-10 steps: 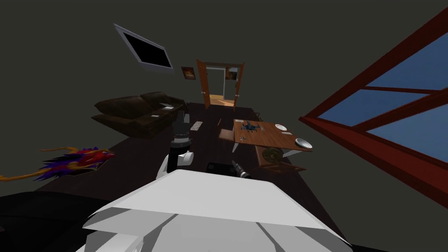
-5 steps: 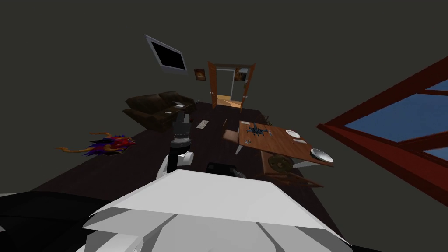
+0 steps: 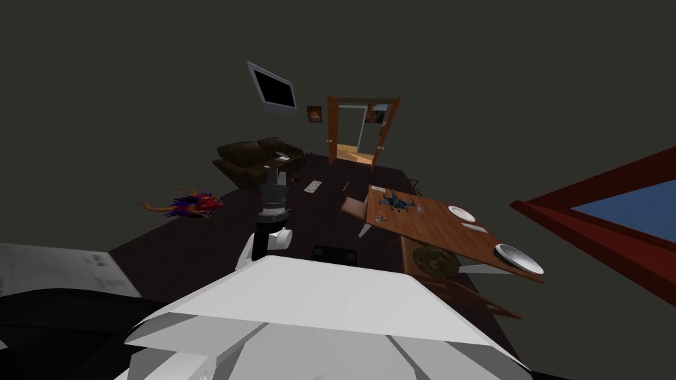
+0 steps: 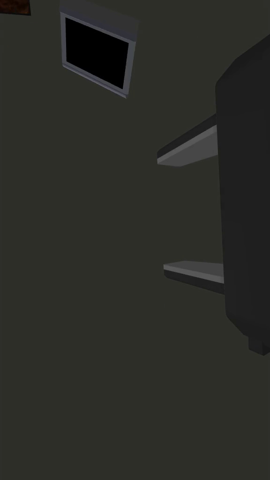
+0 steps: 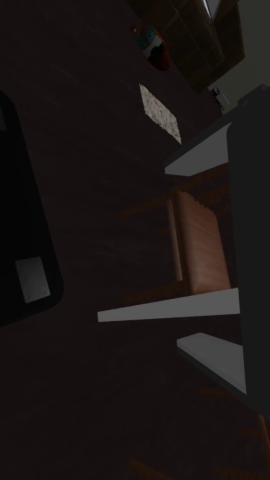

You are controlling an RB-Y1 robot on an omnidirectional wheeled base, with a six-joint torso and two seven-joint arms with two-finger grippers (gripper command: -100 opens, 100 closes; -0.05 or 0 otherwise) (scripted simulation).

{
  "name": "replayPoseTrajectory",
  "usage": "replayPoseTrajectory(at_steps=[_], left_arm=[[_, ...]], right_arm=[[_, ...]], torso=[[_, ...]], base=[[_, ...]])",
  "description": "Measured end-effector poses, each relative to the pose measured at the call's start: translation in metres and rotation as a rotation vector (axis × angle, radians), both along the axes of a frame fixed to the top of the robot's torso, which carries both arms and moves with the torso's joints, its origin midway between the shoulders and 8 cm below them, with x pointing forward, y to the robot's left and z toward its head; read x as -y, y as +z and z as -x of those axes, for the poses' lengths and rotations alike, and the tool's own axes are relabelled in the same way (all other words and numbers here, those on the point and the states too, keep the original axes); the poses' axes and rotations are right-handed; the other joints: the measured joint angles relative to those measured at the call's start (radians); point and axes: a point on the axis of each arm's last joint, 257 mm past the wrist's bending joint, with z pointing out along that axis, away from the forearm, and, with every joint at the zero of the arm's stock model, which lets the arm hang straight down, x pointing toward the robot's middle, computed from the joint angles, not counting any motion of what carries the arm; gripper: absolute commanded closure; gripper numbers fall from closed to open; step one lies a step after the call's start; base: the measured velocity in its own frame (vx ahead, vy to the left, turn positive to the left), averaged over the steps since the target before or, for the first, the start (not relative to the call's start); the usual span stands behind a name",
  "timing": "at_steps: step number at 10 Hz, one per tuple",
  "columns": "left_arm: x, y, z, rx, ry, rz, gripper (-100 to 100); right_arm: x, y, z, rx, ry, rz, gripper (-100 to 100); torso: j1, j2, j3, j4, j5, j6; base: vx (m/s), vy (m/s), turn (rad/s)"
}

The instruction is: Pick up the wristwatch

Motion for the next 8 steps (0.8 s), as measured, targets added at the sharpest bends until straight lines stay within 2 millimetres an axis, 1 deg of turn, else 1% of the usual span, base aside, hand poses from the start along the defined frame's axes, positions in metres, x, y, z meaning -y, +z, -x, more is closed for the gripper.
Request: replayPoseTrajectory(at_steps=[1,2,3,4,5,6,7,8], left_arm=[[0.0,0.0,0.0,0.0,0.0,0.0,0],[0.0,0.0,0.0,0.0,0.0,0.0,0],[0.0,0.0,0.0,0.0,0.0,0.0,0],[0.0,0.0,0.0,0.0,0.0,0.0,0],[0.0,0.0,0.0,0.0,0.0,0.0,0],[0.0,0.0,0.0,0.0,0.0,0.0,0],[0.0,0.0,0.0,0.0,0.0,0.0,0],[0.0,0.0,0.0,0.0,0.0,0.0,0]], right_arm=[[0.005,0.001,0.001,-0.006,0.008,0.012,-100],[0.021,-0.006,0.015,-0.034,0.038,0.063,-100],[0.032,-0.008,0.021,-0.049,0.06,0.095,-100],[0.051,-0.012,0.032,-0.073,0.097,0.151,-100],[0.064,-0.015,0.038,-0.089,0.118,0.187,-100],[0.078,-0.018,0.046,-0.111,0.157,0.24,-100],[0.09,-0.017,0.056,-0.127,0.178,0.275,-100],[0.098,-0.017,0.059,-0.133,0.183,0.291,-100]], torso=[[0.001,0.001,0.001,0.0,0.0,0.0],[0.001,0.0,0.0,0.0,0.0,-0.001],[0.001,0.0,0.0,0.0,0.0,0.0],[0.0,-0.001,-0.001,0.0,0.0,-0.001],[0.0,-0.001,-0.001,0.0,0.0,0.0],[0.0,-0.003,-0.001,0.0,0.0,-0.001],[0.0,-0.003,-0.002,-0.001,0.0,0.0],[0.0,0.0,0.0,0.0,0.0,0.0]], base=[[0.038,0.006,0.279],[0.049,-0.007,0.154],[0.066,-0.009,0.242],[0.058,-0.021,0.146],[0.088,-0.014,0.266],[0.085,-0.027,0.13],[0.033,-0.019,-0.026],[0.061,-0.011,0.222]])
